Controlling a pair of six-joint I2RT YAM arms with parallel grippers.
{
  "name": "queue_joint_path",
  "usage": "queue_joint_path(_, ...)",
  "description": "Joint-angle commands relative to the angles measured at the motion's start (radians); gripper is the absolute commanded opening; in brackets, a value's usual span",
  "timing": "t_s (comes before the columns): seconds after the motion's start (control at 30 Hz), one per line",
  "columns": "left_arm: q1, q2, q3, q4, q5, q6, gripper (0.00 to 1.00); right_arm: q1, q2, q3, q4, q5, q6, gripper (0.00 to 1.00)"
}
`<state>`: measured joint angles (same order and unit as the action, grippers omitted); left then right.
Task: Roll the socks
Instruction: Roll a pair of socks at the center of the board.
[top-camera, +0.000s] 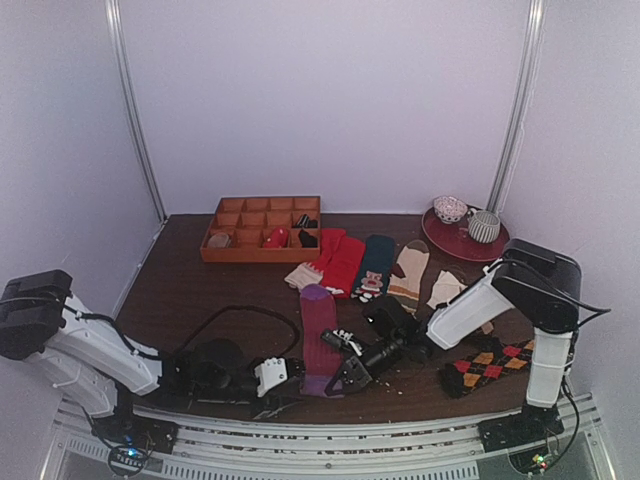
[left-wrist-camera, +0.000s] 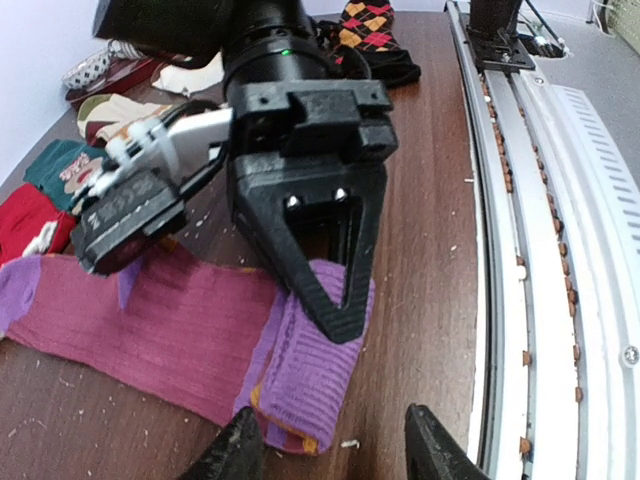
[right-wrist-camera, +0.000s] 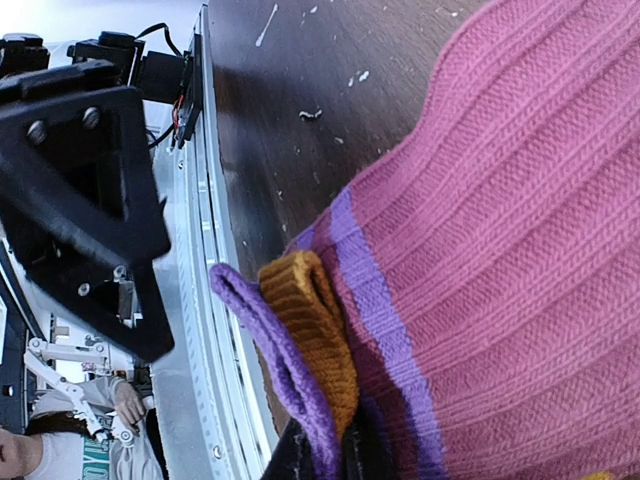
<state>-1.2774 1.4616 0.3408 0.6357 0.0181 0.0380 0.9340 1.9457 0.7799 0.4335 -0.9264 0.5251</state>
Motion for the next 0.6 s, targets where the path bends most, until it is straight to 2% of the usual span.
queue_joint_path(0.0,-0.020,0.062,0.044,0.130,0.050,0.104,0.48,-0.001,0.072,-0.003,-0.234,0.051,0.000,0.07)
queue_joint_path(0.33,-0.020,0.205,0.079,0.164,-0.022,0.099,0.42,-0.002,0.070,-0.007,-0.243,0.059,-0.013,0.07)
queue_joint_path(0.57,-0.020,0.255,0.087,0.183,-0.086,0.078,0.42,-0.003,0.065,-0.011,-0.243,0.060,-0.017,0.07)
